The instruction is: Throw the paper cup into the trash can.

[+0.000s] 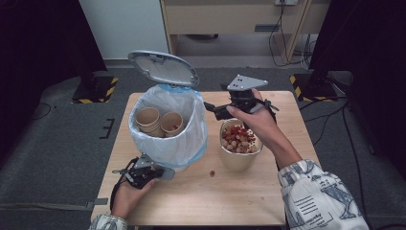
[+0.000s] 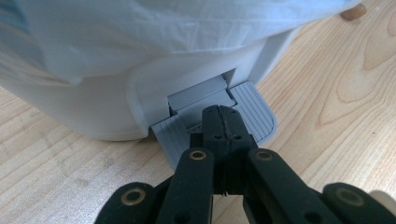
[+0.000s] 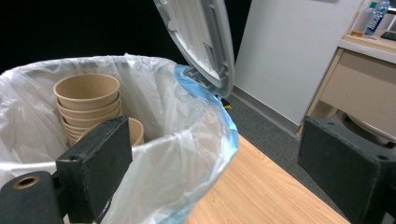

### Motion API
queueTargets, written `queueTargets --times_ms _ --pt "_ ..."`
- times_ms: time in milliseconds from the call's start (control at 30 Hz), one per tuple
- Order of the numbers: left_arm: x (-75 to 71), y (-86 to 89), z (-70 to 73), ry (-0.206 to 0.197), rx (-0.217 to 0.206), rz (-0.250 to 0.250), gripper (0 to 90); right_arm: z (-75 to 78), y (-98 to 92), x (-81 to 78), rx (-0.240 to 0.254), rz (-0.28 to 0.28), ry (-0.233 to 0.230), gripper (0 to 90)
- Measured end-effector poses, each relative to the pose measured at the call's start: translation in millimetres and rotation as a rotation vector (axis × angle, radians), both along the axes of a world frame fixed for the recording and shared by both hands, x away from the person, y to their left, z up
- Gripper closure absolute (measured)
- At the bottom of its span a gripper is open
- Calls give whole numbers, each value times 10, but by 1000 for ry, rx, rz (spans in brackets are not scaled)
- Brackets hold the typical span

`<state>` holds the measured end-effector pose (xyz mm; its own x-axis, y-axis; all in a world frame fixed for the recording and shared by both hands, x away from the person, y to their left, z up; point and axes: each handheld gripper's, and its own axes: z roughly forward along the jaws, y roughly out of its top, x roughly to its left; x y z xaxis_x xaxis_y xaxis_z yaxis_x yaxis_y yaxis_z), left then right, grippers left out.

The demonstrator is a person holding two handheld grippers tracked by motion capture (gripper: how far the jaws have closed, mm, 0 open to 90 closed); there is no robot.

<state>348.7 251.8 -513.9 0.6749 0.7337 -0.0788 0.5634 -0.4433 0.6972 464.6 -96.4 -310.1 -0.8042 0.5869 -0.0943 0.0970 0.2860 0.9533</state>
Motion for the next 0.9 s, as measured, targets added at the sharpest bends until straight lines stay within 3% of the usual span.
queueTargets --times_ms 900 --pt "1 4 0 0 2 -3 900 -57 -465 1 1 -84 5 97"
